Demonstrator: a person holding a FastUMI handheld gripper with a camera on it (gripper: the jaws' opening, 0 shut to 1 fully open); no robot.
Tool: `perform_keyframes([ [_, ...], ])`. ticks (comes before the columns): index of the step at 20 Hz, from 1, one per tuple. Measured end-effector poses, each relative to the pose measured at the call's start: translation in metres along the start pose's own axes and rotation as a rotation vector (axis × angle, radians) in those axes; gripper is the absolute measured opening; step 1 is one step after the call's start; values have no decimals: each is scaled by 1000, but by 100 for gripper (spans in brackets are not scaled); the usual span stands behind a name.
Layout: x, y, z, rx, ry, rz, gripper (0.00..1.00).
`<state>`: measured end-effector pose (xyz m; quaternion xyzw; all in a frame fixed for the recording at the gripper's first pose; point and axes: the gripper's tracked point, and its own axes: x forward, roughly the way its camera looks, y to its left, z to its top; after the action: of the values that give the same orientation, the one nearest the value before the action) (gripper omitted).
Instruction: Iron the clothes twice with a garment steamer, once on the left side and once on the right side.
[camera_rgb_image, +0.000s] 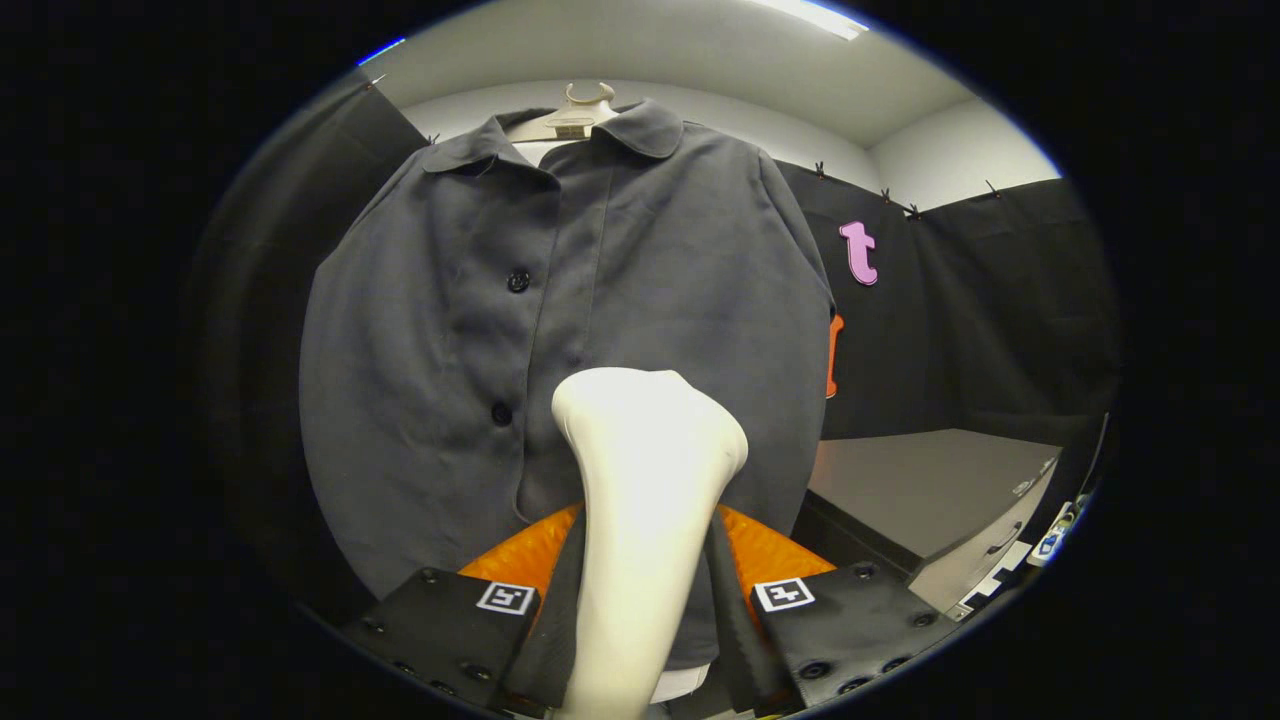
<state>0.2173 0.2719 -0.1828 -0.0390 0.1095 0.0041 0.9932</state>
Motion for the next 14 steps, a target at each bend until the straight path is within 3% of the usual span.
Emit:
perform_keyframes([
  [14, -23, -2, -65, -6, 99, -6, 66],
])
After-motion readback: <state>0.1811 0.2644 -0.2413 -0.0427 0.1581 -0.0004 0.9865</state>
